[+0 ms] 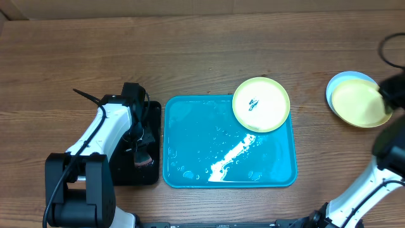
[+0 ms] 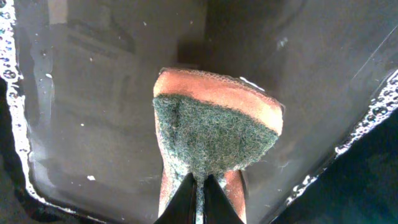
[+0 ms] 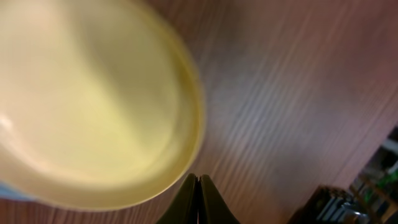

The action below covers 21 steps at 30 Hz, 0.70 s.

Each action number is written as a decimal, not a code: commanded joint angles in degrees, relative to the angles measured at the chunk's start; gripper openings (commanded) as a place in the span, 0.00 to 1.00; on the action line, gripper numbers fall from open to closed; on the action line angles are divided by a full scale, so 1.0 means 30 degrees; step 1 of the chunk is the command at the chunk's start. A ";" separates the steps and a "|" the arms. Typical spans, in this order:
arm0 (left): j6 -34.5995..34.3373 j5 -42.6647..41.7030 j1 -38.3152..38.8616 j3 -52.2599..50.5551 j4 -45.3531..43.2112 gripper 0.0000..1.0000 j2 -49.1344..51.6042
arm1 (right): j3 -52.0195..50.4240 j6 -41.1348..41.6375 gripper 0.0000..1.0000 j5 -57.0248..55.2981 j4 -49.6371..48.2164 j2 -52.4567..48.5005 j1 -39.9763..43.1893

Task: Clean dirty plates on tray and stack at the side
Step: 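Release the yellow plate and raise the right gripper away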

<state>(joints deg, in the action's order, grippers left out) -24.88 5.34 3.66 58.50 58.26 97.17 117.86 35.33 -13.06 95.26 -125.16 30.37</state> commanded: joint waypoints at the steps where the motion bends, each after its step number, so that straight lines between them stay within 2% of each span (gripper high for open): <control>1: 0.0313 -0.0029 0.0051 -0.0124 -0.0015 0.04 -0.0357 | 0.0612 0.0321 0.04 -0.0619 0.0080 0.0648 0.1756; 8: 0.0306 -0.0029 0.0051 -0.0124 -0.0029 0.04 -0.0357 | -0.0306 0.0262 0.04 0.0408 -0.0299 0.0648 0.3577; 15: 0.0313 -0.0029 0.0051 -0.0124 -0.0066 0.04 -0.0357 | -0.3716 0.0226 0.04 0.0750 -0.2543 0.0641 0.3490; 21: 0.0306 -0.0022 0.0051 -0.0124 -0.0073 0.04 -0.0357 | -0.5042 0.0102 0.04 0.0954 -0.4051 0.0641 0.3140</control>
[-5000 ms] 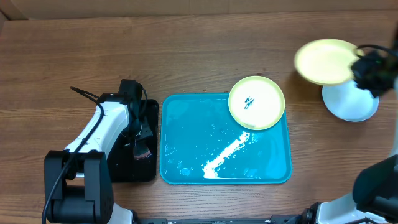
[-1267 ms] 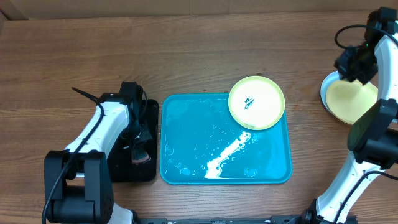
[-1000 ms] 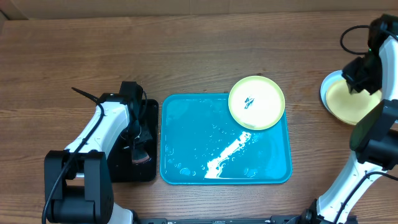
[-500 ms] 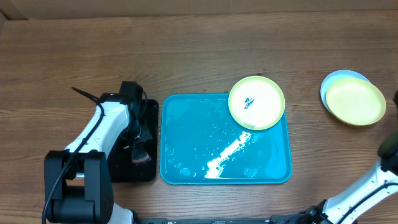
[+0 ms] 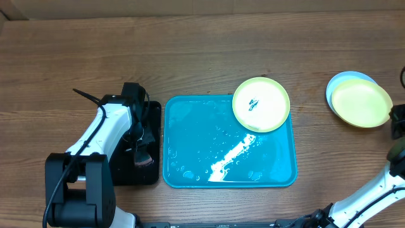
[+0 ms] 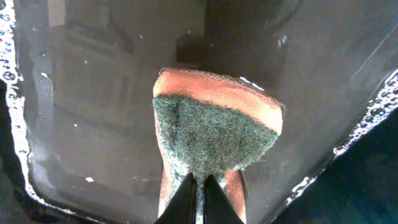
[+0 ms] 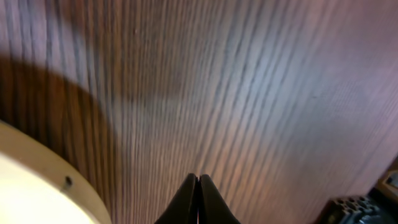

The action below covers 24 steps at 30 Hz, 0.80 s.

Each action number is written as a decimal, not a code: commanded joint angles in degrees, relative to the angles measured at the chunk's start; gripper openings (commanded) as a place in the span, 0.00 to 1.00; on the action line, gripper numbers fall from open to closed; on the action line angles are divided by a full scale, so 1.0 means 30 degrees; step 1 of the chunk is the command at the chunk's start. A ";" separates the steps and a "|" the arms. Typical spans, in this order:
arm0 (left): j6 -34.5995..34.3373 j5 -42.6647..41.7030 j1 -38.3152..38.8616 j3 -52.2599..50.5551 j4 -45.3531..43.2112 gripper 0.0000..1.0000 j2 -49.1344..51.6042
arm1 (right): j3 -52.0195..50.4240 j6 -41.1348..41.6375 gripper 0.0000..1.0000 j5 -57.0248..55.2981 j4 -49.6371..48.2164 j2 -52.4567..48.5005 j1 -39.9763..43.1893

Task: Clean dirty plates on tray and stack at the side
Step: 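Release the yellow plate and raise the right gripper away, then move the right gripper left toward the yellow plate on the blue tray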

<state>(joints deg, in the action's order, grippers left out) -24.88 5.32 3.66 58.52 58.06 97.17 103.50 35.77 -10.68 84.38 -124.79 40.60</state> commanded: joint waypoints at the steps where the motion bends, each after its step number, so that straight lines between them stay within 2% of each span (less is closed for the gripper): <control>1: 0.0313 -0.0015 0.0051 -0.0131 -0.0015 0.04 -0.0357 | -0.0306 -0.0051 0.04 0.0153 -0.0583 0.0517 -0.0350; 24: 0.0321 0.0000 0.0051 -0.0131 0.0146 0.04 -0.0357 | -0.0401 -0.0102 0.04 0.0845 -0.3162 0.0423 -0.2033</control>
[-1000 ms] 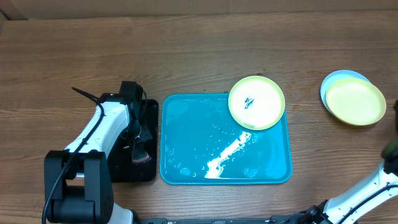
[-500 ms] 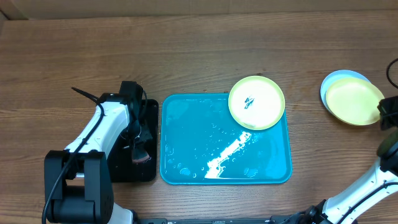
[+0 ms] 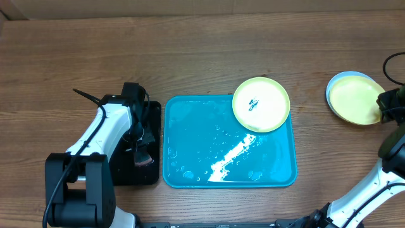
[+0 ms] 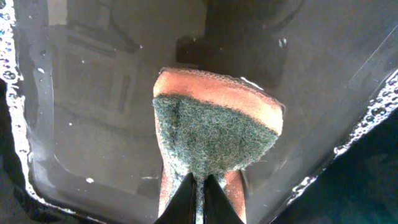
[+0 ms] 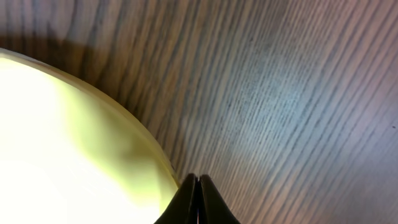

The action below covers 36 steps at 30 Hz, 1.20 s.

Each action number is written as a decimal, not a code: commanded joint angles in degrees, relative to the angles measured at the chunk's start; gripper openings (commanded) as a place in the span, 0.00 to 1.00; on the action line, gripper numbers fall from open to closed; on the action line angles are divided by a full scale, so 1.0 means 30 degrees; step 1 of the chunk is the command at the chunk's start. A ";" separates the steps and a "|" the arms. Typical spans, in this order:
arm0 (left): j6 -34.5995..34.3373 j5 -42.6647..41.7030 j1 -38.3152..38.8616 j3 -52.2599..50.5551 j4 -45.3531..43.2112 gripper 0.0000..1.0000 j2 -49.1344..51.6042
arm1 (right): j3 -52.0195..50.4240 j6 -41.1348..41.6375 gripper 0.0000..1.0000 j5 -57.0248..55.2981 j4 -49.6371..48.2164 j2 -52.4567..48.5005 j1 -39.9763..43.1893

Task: Clean dirty plates on tray and stack at the side
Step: 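Move the right gripper left toward the yellow plate on the blue tray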

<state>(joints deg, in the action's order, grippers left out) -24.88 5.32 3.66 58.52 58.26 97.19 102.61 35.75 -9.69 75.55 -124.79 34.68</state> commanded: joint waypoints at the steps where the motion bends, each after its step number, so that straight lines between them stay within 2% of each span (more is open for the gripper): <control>1: 0.0321 0.0007 0.0051 -0.0131 0.0080 0.04 -0.0364 | -0.0109 -0.0605 0.04 0.0969 -0.0474 0.0408 -0.0073; 8: 0.0321 0.0058 0.0051 -0.0131 0.0087 0.04 -0.0364 | -0.0831 -0.1231 0.04 0.1654 -0.1406 0.0408 -0.0335; 13: 0.0313 0.0058 0.0051 -0.0131 0.0080 0.04 -0.0364 | -0.1282 -0.2871 0.04 0.2346 -0.2040 0.0415 -0.0794; 21: 0.0313 0.0058 0.0051 -0.0131 0.0058 0.04 -0.0364 | 0.1552 -0.5311 0.05 0.3694 -0.0911 0.1399 -0.2805; 23: 0.0313 0.0058 0.0051 -0.0131 0.0051 0.04 -0.0364 | 0.2266 -0.6572 0.11 0.4714 -0.0634 0.1821 -0.3730; 26: 0.0313 0.0058 0.0051 -0.0131 0.0044 0.04 -0.0364 | 0.2688 -0.8721 0.37 0.6717 -0.0262 0.2353 -0.5333; 29: 0.0306 0.0051 0.0051 -0.0131 0.0022 0.04 -0.0364 | 0.2681 -1.0091 0.57 0.8043 0.0444 0.2528 -0.7016; 33: 0.0313 0.0058 0.0051 -0.0131 0.0007 0.04 -0.0364 | 0.2659 -1.2058 0.72 0.8335 0.1078 0.2419 -0.9158; 36: 0.0313 0.0058 0.0051 -0.0131 -0.0073 0.04 -0.0364 | 0.2652 -1.3457 0.78 0.8269 0.0831 0.2157 -1.0418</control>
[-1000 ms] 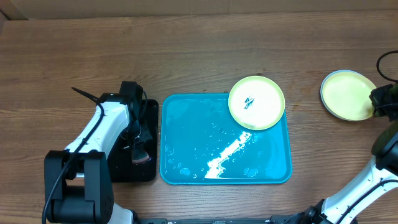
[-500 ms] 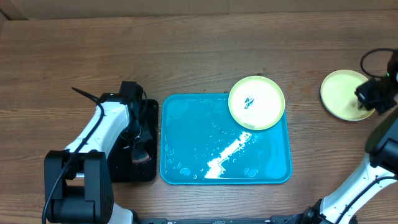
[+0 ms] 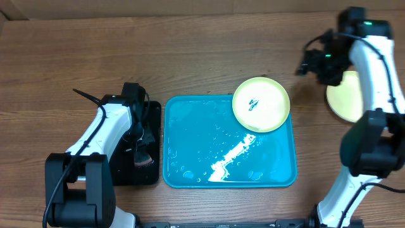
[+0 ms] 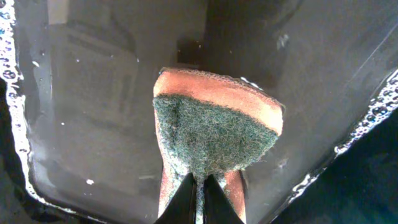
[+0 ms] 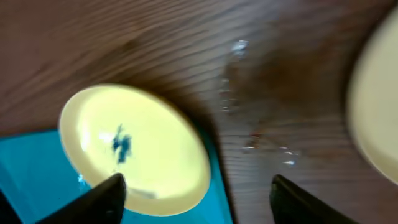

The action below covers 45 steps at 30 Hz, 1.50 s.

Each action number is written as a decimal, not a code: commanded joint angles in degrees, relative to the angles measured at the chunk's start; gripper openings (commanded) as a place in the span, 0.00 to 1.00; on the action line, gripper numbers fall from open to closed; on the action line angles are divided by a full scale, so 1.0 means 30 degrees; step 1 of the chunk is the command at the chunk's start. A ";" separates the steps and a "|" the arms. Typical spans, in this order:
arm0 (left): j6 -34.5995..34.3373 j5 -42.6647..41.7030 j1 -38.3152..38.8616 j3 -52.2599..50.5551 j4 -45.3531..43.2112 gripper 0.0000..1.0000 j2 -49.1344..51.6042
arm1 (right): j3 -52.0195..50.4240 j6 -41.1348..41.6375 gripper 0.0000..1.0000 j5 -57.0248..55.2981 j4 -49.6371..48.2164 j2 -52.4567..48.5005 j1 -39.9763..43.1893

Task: Clean dirty plates on tray and stack at the side
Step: 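Move the right gripper left toward the yellow plate on the blue tray, then lower the right gripper and grip the yellow plate's right rim, then slide the yellow plate left toward the tray center with the right gripper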

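A yellow plate with a dark smear [image 3: 261,104] [image 5: 134,149] rests on the far right corner of the wet blue tray [image 3: 209,158] [image 5: 25,186]. A clean yellow plate [image 3: 347,101] [image 5: 376,112] lies on the table at the right, mostly behind my right arm. My right gripper [image 3: 311,63] [image 5: 196,190] hangs open above the table between the two plates. My left gripper [image 3: 142,149] [image 4: 199,183] is shut on an orange sponge with a green scouring face [image 4: 214,127] over the black tray [image 3: 120,174] [image 4: 93,93].
The black tray holds soapy water with foam along its edges [image 4: 373,112]. Wet streaks and white foam [image 3: 231,155] lie on the blue tray. Small water drops [image 5: 239,46] sit on the wooden table [image 3: 190,50] near the dirty plate.
My right gripper was shut beside the clean plates at the table's right edge; it is now open and further left, between the clean stack and the dirty plate. The left arm is unchanged.
Throughout, my left gripper has held the sponge in the black tray. My right gripper was shut over the stacked clean plates, then off their right edge, then beside them again. Now it is open near the dirty plate on the blue tray.
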<state>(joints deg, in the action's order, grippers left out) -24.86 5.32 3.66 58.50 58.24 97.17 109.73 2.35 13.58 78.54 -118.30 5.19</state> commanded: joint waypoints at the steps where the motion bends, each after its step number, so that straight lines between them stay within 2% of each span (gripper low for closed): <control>1: 0.0299 0.0051 0.0051 -0.0124 -0.0080 0.04 -0.0357 | 0.0270 -0.2484 0.78 0.0503 -0.0342 -0.0117 -0.0874; 8: 0.0306 0.0058 0.0051 -0.0124 -0.0087 0.04 -0.0357 | -0.0896 -0.4328 0.77 0.0525 -0.3126 -0.0656 -0.1333; 13: 0.0306 0.0073 0.0051 -0.0124 -0.0095 0.04 -0.0357 | -0.2084 -0.5865 0.75 0.1377 -0.3993 -0.0765 -0.1326; 22: 0.0306 0.0073 0.0051 -0.0124 -0.0138 0.04 -0.0357 | -0.5872 -0.5646 0.63 0.2528 -0.6798 -0.0794 -0.1486; 25: 0.0306 0.0066 0.0051 -0.0124 -0.0138 0.04 -0.0357 | -0.6630 -0.5654 0.62 0.2739 -0.7439 -0.0794 -0.1494; 28: 0.0299 0.0066 0.0051 -0.0124 -0.0138 0.04 -0.0357 | -0.7125 -0.5646 0.55 0.3315 -0.7985 -0.0809 -0.1537; 34: 0.0306 0.0073 0.0051 -0.0124 -0.0124 0.04 -0.0357 | -0.7147 -0.5457 0.28 0.3337 -0.8451 -0.0809 -0.1945; 37: 0.0306 0.0073 0.0051 -0.0124 -0.0131 0.04 -0.0357 | -0.7147 -0.4772 0.21 0.3147 -0.8677 -0.0809 -0.1982; 39: 0.0313 0.0073 0.0051 -0.0124 -0.0131 0.04 -0.0357 | -0.7147 -0.4699 0.20 0.3147 -0.8633 -0.0809 -0.1982; 42: 0.0372 0.0066 0.0051 -0.0124 -0.0131 0.04 -0.0357 | -0.7147 -0.4707 0.25 0.3147 -0.8327 -0.0809 -0.2033; 45: 0.0372 0.0073 0.0051 -0.0124 -0.0117 0.04 -0.0357 | -0.7147 -0.4699 0.25 0.3147 -0.7643 -0.0809 -0.2069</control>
<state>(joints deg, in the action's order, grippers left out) -24.86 5.32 3.66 58.50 57.82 97.19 88.53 -11.97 22.28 55.11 -120.62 -0.80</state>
